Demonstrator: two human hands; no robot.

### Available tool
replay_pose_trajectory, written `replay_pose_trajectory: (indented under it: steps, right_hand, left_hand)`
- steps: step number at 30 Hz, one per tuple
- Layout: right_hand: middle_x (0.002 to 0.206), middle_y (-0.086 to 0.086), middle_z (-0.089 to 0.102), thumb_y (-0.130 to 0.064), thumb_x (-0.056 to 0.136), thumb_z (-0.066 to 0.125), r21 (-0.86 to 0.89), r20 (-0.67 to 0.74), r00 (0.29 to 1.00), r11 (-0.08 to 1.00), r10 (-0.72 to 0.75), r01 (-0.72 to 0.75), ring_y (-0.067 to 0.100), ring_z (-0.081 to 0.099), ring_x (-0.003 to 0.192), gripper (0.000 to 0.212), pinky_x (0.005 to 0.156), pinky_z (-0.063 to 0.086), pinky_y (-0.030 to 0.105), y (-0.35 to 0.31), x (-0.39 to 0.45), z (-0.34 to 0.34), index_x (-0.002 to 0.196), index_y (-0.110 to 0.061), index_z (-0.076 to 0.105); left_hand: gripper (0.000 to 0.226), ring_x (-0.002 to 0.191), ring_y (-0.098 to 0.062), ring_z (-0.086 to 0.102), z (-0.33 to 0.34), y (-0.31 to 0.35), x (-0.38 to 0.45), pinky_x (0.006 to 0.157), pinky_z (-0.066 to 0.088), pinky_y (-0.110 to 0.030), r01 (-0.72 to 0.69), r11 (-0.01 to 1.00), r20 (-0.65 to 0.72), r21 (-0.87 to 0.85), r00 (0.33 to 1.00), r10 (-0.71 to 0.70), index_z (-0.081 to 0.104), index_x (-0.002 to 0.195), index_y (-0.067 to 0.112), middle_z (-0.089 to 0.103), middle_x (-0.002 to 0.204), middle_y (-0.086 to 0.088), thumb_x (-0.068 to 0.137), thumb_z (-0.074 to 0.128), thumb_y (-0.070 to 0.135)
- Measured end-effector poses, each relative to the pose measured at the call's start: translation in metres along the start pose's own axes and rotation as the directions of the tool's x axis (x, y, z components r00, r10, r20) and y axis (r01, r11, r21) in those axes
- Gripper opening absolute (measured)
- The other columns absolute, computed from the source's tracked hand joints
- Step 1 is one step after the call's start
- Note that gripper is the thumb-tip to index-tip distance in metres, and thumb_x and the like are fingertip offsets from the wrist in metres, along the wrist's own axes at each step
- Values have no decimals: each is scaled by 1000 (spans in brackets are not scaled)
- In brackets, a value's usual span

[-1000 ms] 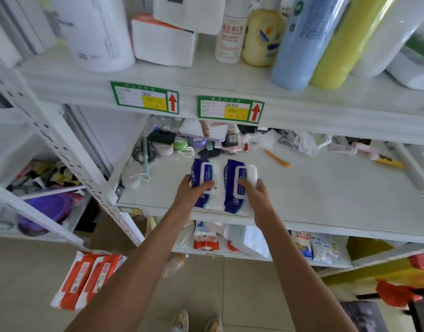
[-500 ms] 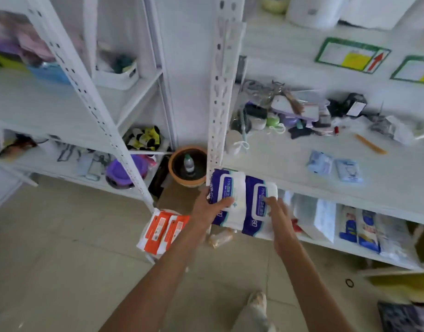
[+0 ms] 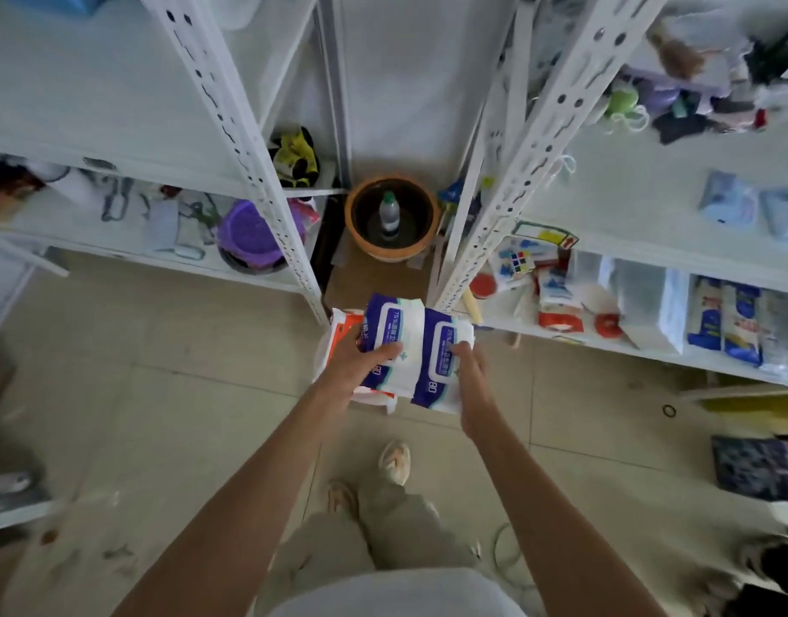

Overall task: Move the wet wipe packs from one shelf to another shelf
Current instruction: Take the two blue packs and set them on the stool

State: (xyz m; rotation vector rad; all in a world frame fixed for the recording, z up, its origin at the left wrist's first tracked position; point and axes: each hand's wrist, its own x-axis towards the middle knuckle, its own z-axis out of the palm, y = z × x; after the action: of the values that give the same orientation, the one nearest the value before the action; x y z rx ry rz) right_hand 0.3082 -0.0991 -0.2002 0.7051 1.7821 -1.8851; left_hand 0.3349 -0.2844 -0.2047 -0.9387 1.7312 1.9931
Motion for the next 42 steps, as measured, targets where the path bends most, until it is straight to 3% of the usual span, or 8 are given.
replay_pose_trajectory:
  steps: [5, 9, 13, 19, 22, 26, 34, 42]
  right_hand:
    - [111, 20, 75, -18, 97, 61, -94, 29, 999, 995, 38, -35, 35, 76, 93, 34, 80, 65, 52, 51, 64, 37, 129, -10, 57]
    - [107, 13, 76, -16, 98, 62, -130, 10, 996, 988, 88, -86, 27, 76, 89, 26, 76, 66, 43, 97, 116, 59, 123, -19, 60]
    - [108, 12, 74, -19, 97, 65, -131, -28, 988, 980, 150, -152, 29, 76, 93, 25, 82, 65, 47, 148, 161, 79, 121, -18, 59]
    - [93, 7, 69, -16, 94, 66, -190, -155, 969, 956, 194, -222, 18, 67, 76, 28, 66, 57, 32, 196, 220, 90, 118, -3, 63]
    - [100, 16, 76, -17, 92, 68, -175, -177, 965, 959, 193, -224, 31, 74, 88, 26, 82, 63, 47, 210, 238, 95, 113, -2, 69]
    - [103, 16, 78, -21, 93, 69, -206, -161, 968, 952, 194, -225, 36, 75, 96, 21, 86, 63, 50, 212, 248, 101, 109, -7, 71]
    - [118, 4, 65, -27, 95, 70, -404, -243, 964, 893, 105, -199, 22, 67, 99, 47, 77, 57, 32, 210, 256, 112, 136, -12, 54]
    - [130, 9, 62, -37, 93, 71, -372, -317, 937, 890, 146, -265, 30, 64, 116, 55, 99, 57, 51, 191, 226, 107, 140, -20, 48]
  left_hand:
    - [46, 99, -23, 75, -50, -40, 61, 81, 61, -35, 127, 992, -42, 27, 991, -125, 67, 121, 18, 77, 115, -5, 79, 86, 14]
    - [54, 98, -25, 76, -83, -81, 120, 81, 62, -37, 221, 971, -70, 92, 974, -215, 69, 122, 13, 77, 117, -10, 73, 91, 18]
    - [52, 92, -23, 75, -108, -117, 174, 72, 60, -31, 265, 952, -121, 155, 961, -248, 70, 120, 9, 76, 114, -10, 74, 91, 15]
    - [45, 93, -26, 74, -108, -157, 246, 86, 62, -45, 203, 948, -139, 245, 975, -173, 67, 104, 19, 76, 107, -6, 69, 94, 22]
    - [41, 96, -27, 75, -108, -164, 262, 89, 62, -47, 149, 946, -154, 287, 982, -108, 65, 99, 25, 76, 106, -3, 69, 94, 24]
    - [45, 95, -25, 74, -115, -166, 269, 87, 63, -43, 129, 948, -183, 291, 980, -77, 65, 110, 17, 75, 107, -4, 74, 92, 22]
    - [51, 103, -28, 73, -125, -168, 276, 89, 62, -42, 111, 799, -138, 591, 990, -35, 62, 120, 7, 73, 121, -9, 81, 85, 32]
    - [63, 110, -28, 67, -116, -158, 242, 85, 61, -40, 100, 657, -217, 747, 971, 99, 53, 126, 11, 64, 125, -11, 81, 80, 46]
